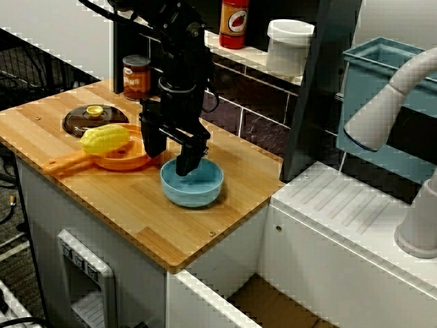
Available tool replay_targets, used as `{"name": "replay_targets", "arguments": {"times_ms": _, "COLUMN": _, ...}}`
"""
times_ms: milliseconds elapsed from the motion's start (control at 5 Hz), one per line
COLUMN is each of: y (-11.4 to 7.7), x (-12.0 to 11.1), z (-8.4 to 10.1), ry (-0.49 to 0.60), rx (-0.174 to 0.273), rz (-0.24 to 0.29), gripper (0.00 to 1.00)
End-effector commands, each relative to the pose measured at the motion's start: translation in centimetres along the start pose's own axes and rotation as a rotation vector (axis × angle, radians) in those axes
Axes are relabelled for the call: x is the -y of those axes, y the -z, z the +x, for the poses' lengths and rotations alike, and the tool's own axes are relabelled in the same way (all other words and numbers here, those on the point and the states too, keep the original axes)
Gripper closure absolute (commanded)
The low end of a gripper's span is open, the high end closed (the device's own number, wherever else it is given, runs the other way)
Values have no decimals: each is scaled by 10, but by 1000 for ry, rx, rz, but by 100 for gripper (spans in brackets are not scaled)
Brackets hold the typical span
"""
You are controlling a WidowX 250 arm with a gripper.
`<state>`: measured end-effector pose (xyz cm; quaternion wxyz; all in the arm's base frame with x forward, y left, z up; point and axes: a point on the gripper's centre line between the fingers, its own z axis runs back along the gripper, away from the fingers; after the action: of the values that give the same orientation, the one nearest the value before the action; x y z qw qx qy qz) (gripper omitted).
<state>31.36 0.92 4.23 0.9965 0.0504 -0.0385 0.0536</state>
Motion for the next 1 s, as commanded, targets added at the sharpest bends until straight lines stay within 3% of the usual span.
{"name": "replay_targets", "arguments": {"times_ms": 0, "y": 0, "x": 0, "z": 0, "ry": 0, "rx": 0, "rz": 0, "gripper": 0}}
{"name": "replay_targets", "arguments": {"times_ms": 200, "y": 0, "x": 4, "z": -1, "ry": 23, "rx": -13, "rz": -17, "gripper": 100}}
{"name": "replay_targets", "arguments": {"times_ms": 800, "y": -3, "x": -1, "z": 2, "ry": 22, "rx": -33, "rz": -61, "gripper": 100}}
